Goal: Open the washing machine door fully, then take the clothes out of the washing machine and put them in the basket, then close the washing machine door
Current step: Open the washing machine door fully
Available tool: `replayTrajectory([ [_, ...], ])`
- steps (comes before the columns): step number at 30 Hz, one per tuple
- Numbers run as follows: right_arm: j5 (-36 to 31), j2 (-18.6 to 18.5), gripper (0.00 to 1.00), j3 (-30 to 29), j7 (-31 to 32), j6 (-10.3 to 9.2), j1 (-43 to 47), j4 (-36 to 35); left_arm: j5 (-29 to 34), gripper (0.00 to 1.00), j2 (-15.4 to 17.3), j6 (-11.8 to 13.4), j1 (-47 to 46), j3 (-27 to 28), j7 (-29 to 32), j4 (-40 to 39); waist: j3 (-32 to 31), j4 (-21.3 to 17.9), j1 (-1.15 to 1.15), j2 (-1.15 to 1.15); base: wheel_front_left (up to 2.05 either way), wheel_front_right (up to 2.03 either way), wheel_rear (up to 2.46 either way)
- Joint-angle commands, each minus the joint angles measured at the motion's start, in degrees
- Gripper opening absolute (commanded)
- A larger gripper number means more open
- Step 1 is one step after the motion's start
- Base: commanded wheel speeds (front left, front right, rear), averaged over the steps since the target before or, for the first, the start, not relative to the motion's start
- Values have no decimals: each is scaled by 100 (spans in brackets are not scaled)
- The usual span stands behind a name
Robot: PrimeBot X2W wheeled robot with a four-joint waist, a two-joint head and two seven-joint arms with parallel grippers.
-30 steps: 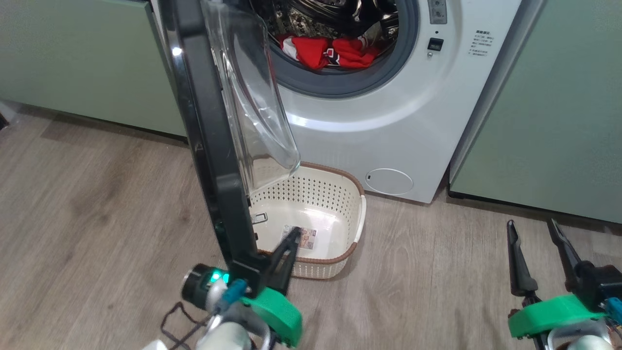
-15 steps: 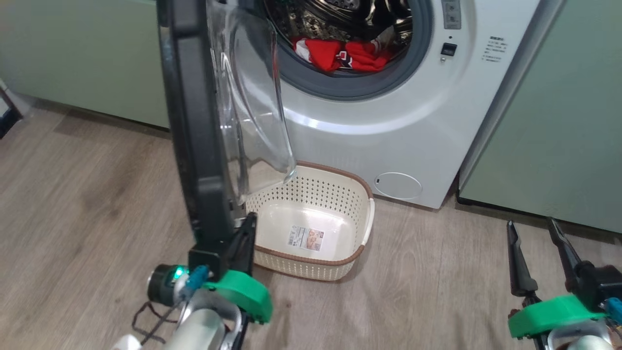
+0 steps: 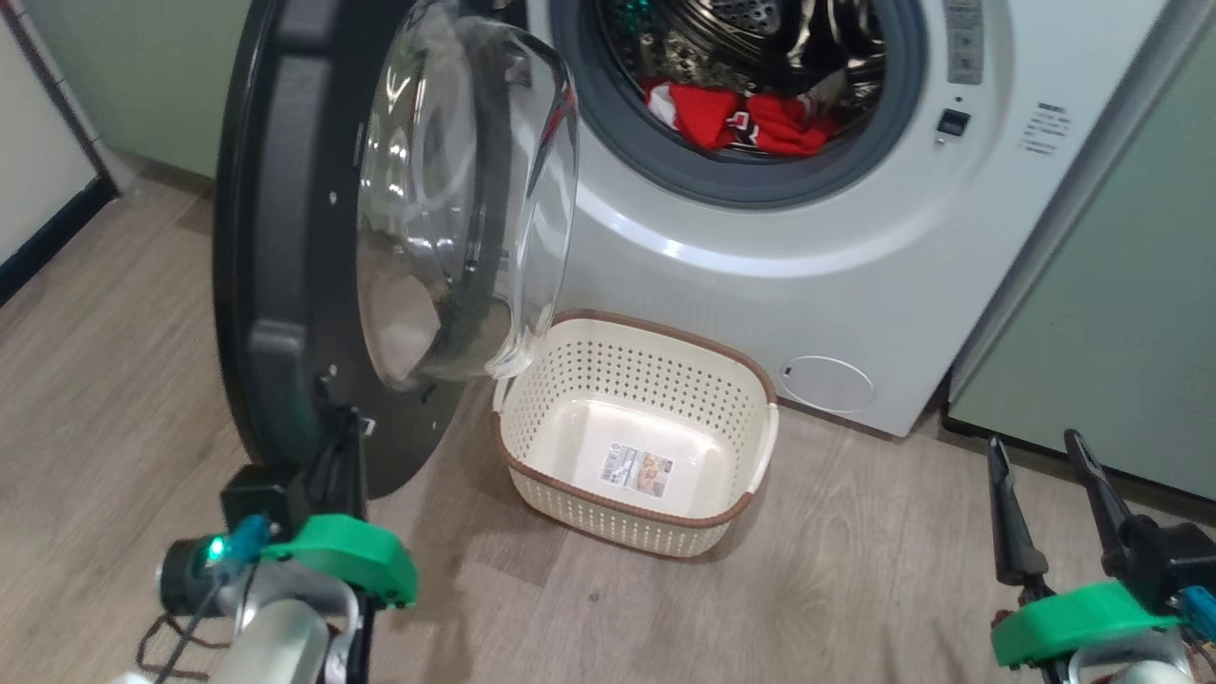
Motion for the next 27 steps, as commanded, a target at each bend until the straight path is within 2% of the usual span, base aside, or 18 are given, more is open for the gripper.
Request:
replayTrajectory([
  [1, 8, -66, 100, 88, -54, -4, 0, -153, -61, 0, 175, 42, -244, 369, -77, -153, 1, 145, 0, 0, 0, 0, 0],
  [11, -7, -92, 100, 155, -54, -4, -20, -170, -41, 0, 292, -39, -670, 899, -78, 137, 119, 432, 0, 0, 0, 0, 0],
  [27, -17, -217, 100, 260, -54, -4, -230, -98, -58, 0, 202, -694, -1594, 2177, -78, 1387, 457, 347, 0, 0, 0, 0, 0],
])
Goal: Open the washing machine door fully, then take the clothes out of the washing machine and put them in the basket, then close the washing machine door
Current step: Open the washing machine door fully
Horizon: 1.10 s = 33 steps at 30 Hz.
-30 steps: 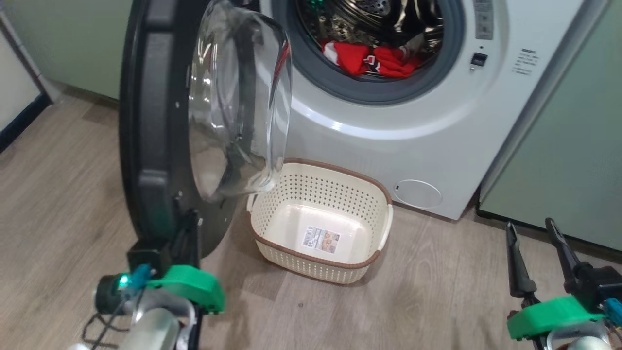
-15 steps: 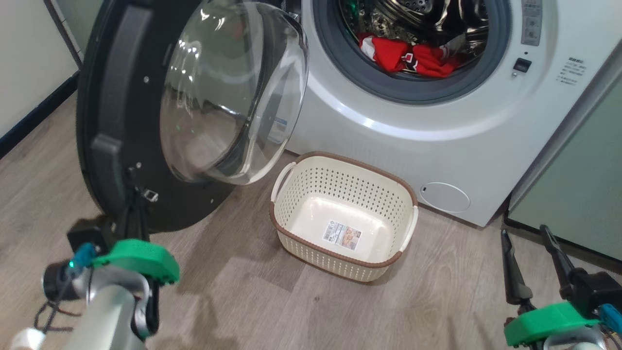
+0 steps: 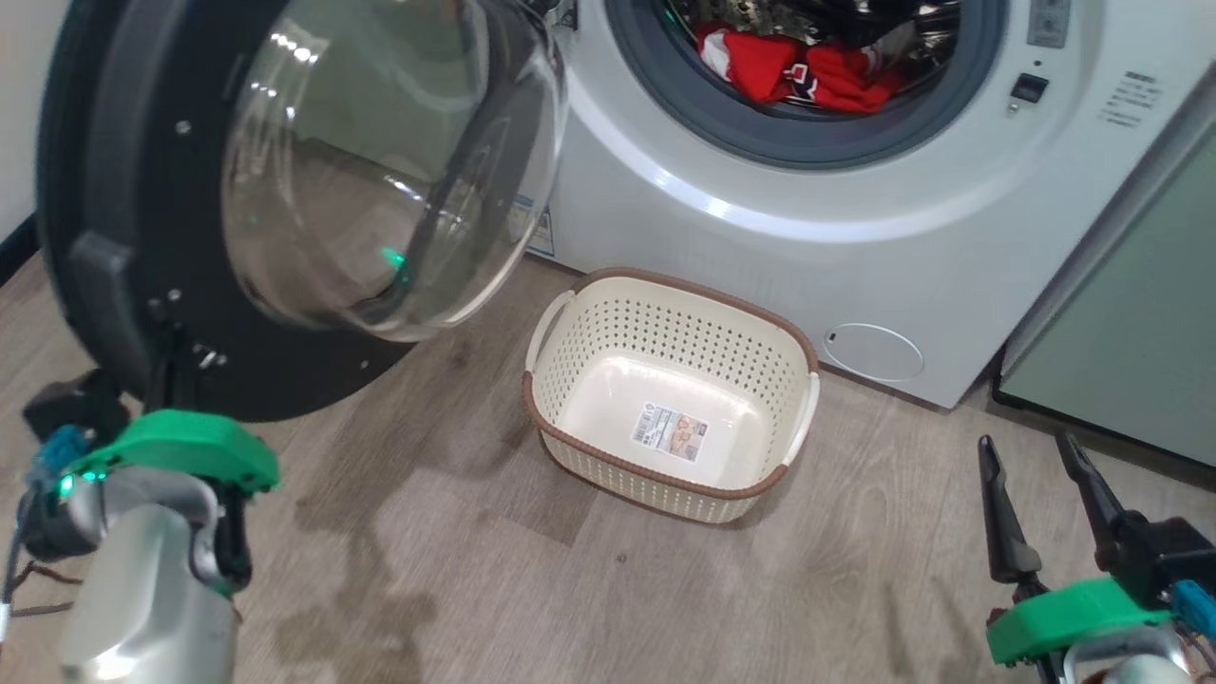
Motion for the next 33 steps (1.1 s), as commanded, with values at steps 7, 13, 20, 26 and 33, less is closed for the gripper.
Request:
replayTrajectory([
  [7, -10, -62, 100, 201, -54, -4, -282, -116, 263, 0, 334, -144, -525, 772, -37, 382, -19, -256, 0, 0, 0, 0, 0],
  [13, 1, 10, 100, 218, -54, -4, -249, -104, 574, 0, 256, -303, -357, 1038, -37, 260, -158, -533, 0, 0, 0, 0, 0],
  [20, 12, 114, 100, 196, -54, -4, -194, -113, 896, 0, -76, -590, 381, 1302, -37, -543, -362, -978, 0, 0, 0, 0, 0],
  [26, 31, 154, 100, 193, -54, -4, -200, -120, 1061, 0, -397, -728, 956, 1342, -37, -1224, -464, -1336, 0, 0, 0, 0, 0],
  [33, 40, 202, 100, 207, -54, -4, -193, -152, 1071, 1, -597, -898, 1373, 1059, -37, -1453, -535, -1898, 0, 0, 0, 0, 0],
])
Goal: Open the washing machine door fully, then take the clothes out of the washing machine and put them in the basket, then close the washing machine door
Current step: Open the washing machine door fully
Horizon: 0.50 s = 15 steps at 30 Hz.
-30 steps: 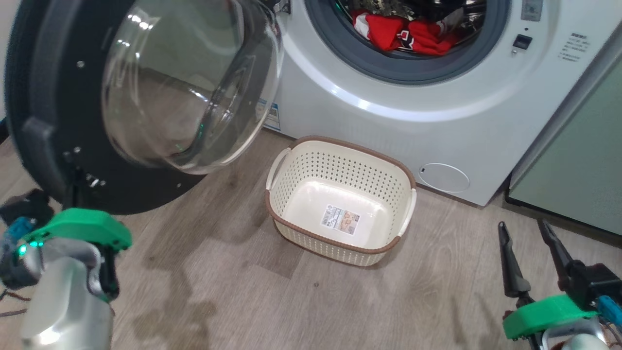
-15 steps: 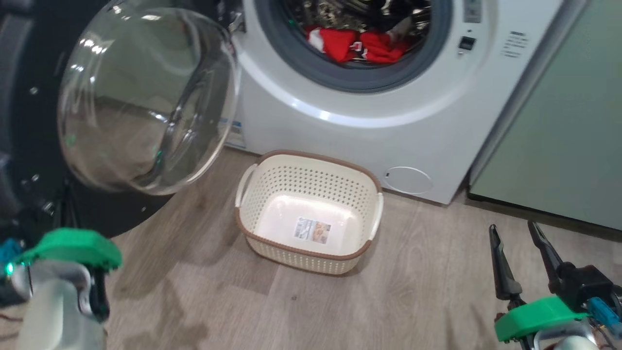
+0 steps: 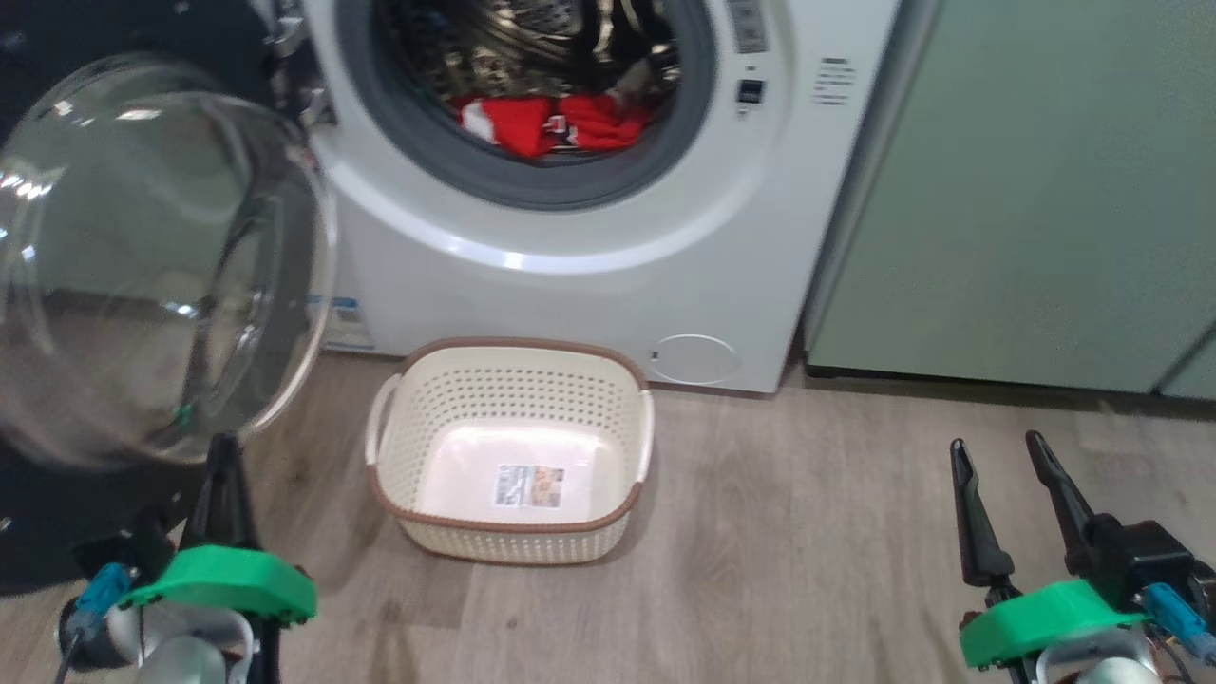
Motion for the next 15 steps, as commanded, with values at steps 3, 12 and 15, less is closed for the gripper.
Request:
replayTrajectory([
  [3, 17, -27, 100, 69, -54, -4, -153, -247, 83, 56, 49, -79, -229, 8, -37, -164, -19, -371, 0, 0, 0, 0, 0],
  [12, 15, -1, 100, 46, -54, -4, -183, -305, 190, 100, 38, -124, -251, -100, -37, -264, 67, -968, 0, 0, 0, 0, 0],
  [15, 18, 3, 100, 45, -54, -4, -187, -318, 232, 100, 36, -128, -245, -76, -37, -243, 84, -1102, 0, 0, 0, 0, 0],
])
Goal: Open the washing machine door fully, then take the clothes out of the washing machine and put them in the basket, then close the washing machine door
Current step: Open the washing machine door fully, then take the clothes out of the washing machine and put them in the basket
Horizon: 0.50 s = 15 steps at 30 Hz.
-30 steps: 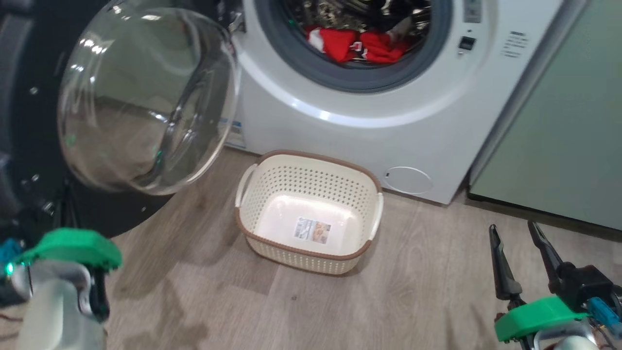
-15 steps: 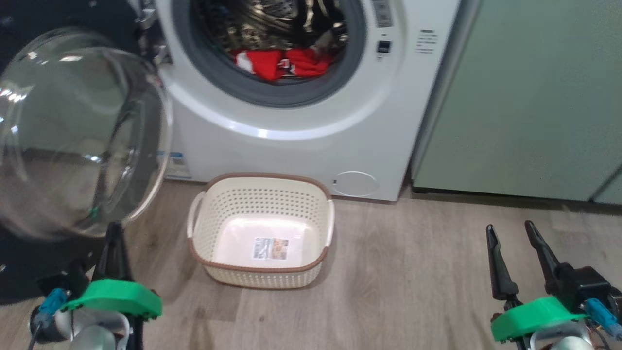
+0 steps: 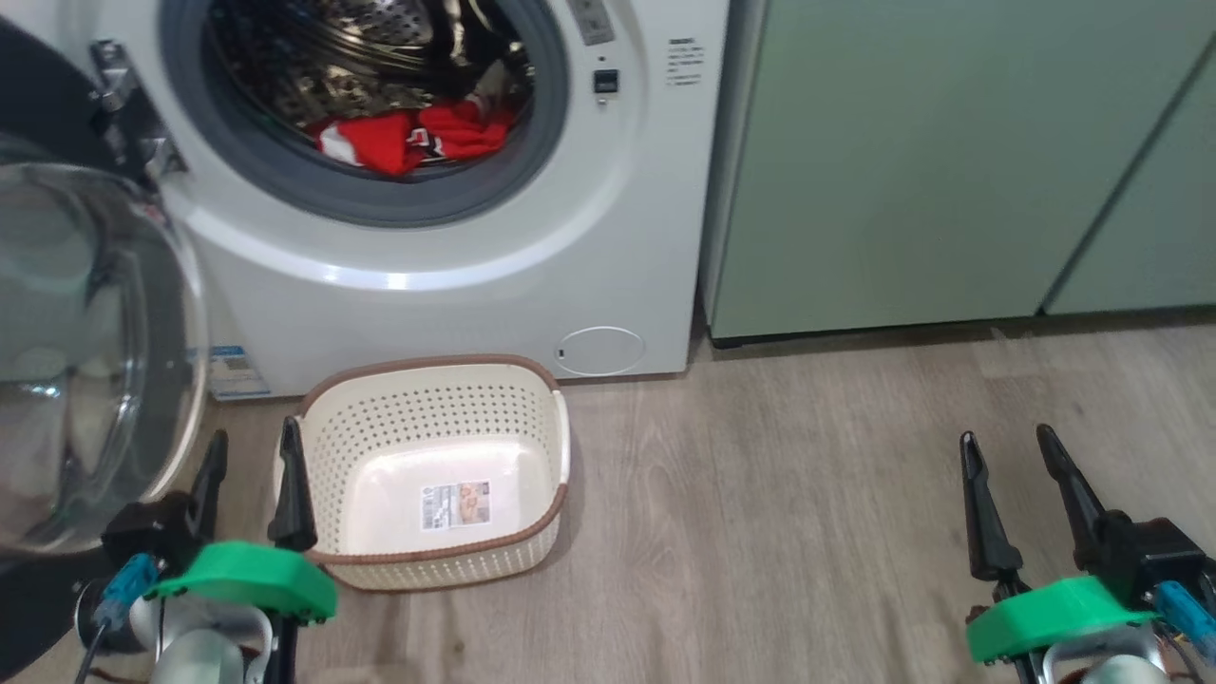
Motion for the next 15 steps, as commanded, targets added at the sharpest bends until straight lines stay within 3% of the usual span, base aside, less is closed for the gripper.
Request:
replayTrajectory([
  [1, 21, -11, 100, 134, -54, -4, -188, -217, 84, 100, 68, -28, -254, 183, -37, -148, 36, -136, 0, 0, 0, 0, 0],
  [15, 13, -1, 100, 98, -54, -4, -232, -234, 458, 100, 80, -10, -313, 252, -37, -45, 73, -200, 0, 0, 0, 0, 0],
])
